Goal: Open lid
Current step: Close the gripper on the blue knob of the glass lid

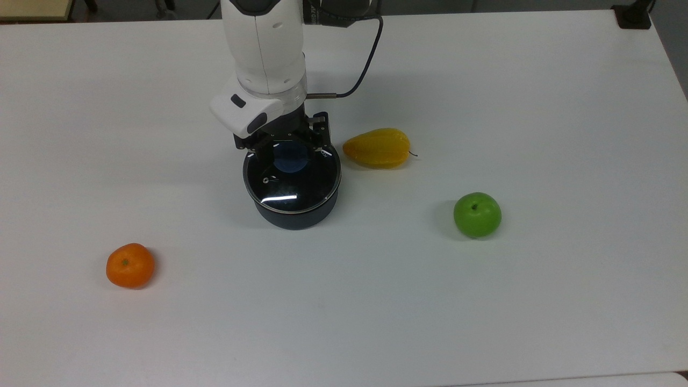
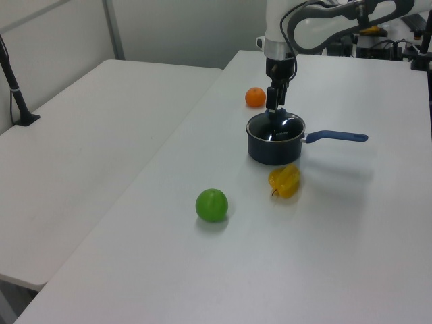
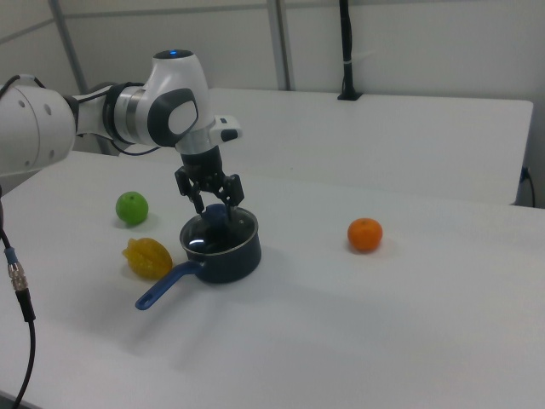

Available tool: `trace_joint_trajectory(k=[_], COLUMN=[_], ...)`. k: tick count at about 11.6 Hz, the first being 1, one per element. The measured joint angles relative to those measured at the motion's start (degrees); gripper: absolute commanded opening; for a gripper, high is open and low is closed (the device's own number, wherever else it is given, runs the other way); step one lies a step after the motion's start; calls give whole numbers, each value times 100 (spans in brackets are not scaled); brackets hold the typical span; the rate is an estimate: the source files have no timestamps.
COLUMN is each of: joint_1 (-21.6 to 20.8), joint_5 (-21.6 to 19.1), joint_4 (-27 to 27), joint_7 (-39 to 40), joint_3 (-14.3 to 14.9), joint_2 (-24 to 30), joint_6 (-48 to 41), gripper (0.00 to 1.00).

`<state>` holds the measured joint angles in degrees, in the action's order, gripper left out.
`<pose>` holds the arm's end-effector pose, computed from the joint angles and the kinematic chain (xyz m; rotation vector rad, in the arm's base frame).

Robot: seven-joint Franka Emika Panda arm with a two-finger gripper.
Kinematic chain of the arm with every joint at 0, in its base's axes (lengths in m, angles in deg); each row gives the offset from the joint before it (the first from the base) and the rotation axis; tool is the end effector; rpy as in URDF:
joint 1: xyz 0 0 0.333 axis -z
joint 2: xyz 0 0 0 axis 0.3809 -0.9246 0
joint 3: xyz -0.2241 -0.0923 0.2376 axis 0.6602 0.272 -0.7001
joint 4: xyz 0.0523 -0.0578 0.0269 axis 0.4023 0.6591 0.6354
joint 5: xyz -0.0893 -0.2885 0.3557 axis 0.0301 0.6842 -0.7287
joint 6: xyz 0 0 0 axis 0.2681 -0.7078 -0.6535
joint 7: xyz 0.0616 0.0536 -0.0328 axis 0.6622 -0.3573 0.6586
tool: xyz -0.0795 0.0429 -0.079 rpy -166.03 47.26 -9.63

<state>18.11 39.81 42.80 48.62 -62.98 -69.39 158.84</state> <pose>0.7624 0.0578 0.4079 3.1310 0.1502 0.0751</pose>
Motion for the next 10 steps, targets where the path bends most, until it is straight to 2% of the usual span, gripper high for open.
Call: trace_joint_trajectory(k=[4,8,10], joint_1=[-13,-64,-69], joint_5=[0,0,0], joint_4=[8,2,2], joint_7=[0,0,0], joint_3=[0,0,-1], joint_2=[-10,-15,-15], joint_6=[0,1,1], gripper=[66,39,37])
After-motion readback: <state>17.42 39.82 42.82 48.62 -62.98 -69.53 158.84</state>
